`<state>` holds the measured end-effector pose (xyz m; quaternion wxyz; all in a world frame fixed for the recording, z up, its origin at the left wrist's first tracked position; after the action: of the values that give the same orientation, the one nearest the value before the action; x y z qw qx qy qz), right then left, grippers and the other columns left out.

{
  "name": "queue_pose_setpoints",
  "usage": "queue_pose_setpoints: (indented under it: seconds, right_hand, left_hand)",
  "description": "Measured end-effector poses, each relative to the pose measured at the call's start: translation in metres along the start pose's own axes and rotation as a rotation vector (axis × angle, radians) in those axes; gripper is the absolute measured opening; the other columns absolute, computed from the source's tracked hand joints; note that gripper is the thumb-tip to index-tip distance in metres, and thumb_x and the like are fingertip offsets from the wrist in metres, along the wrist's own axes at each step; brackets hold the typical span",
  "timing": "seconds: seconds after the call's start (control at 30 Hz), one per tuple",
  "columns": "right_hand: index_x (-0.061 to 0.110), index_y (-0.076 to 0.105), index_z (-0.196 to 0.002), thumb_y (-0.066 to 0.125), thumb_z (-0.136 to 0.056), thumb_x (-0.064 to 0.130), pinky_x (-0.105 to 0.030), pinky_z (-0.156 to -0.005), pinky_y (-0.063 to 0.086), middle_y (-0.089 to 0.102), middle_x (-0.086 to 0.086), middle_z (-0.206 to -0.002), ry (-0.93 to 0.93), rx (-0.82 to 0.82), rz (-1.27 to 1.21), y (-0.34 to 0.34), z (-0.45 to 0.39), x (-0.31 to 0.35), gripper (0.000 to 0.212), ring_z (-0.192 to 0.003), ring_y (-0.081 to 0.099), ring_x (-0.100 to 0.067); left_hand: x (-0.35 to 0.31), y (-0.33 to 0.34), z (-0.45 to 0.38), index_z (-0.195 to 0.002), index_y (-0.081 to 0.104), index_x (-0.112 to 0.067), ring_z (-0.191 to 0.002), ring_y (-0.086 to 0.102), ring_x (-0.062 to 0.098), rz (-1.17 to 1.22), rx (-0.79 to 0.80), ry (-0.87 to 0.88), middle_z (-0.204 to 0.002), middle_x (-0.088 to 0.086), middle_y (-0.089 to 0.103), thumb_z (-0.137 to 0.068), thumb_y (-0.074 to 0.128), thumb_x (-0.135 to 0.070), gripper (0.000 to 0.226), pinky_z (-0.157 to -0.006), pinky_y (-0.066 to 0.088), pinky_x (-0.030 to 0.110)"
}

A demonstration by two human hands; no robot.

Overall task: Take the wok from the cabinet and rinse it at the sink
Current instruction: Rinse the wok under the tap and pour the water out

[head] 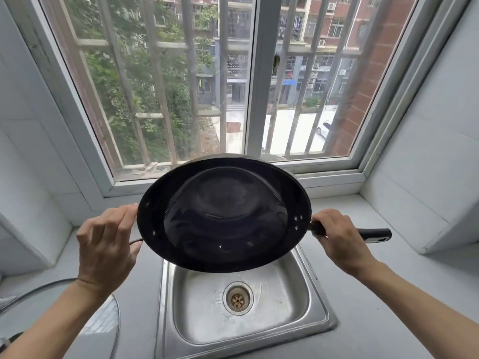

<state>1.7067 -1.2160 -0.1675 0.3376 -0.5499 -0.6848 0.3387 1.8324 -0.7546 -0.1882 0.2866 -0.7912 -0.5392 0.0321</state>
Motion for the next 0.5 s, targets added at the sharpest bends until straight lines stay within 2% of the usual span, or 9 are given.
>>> queue_pose_setpoints:
  seconds: [0.5]
  right_hand:
    - [0.014, 0.058, -0.095, 0.072, -0.077, 0.002, -0.037, -0.071, 0.043, 0.056, 0.002, -0.091, 0.058, 0.044, -0.028, -0.005, 0.000, -0.003, 0.026, -0.083, 0.052, -0.021]
  left_hand:
    - [-0.009, -0.006, -0.016, -0.141, 0.046, -0.001, -0.112, 0.052, 0.038, -0.001, -0.006, 0.046, -0.124, 0.016, 0.054, -0.077, 0.065, -0.016, 0.068, -0.094, 0.034, 0.046]
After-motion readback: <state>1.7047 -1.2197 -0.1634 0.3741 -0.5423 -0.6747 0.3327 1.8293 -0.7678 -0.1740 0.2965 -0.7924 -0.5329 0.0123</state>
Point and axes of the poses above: each hand's wrist, its own z-axis away from the middle knuckle, its own y-axis out of the palm, x = y × z, the point moved 2 cm from there along -z, towards the middle knuckle
